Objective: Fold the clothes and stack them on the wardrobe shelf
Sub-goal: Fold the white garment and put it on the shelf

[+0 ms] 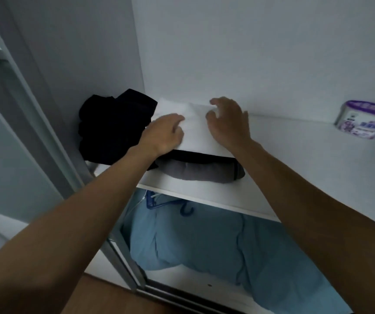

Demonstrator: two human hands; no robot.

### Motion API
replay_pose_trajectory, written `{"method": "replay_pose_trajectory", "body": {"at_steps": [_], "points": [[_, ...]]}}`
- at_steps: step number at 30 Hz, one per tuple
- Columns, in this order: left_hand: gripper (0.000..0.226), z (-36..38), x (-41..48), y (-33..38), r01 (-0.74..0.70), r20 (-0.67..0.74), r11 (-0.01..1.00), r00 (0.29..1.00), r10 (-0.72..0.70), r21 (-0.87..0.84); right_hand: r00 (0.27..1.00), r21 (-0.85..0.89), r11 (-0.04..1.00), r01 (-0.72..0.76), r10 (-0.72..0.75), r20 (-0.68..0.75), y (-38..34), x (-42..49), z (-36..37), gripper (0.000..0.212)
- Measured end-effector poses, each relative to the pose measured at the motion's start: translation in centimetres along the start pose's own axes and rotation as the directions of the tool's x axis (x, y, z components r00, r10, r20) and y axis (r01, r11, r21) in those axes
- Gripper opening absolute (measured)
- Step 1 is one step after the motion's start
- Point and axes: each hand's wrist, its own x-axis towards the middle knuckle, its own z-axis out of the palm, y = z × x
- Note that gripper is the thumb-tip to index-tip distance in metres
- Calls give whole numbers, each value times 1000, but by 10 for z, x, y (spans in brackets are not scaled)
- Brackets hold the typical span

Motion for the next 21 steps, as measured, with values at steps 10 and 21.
{"method": "replay_pose_trajectory", "body": {"at_steps": [10,21], "points": [[46,-28,-7,-50,155,-339,926,940,-31,343,990,-389,914,117,-79,113,1,-7,57,44],[56,24,74,-110,244,-187,950,960,-208,195,996,-466,884,31,10,86,24,53,97,48]]}}
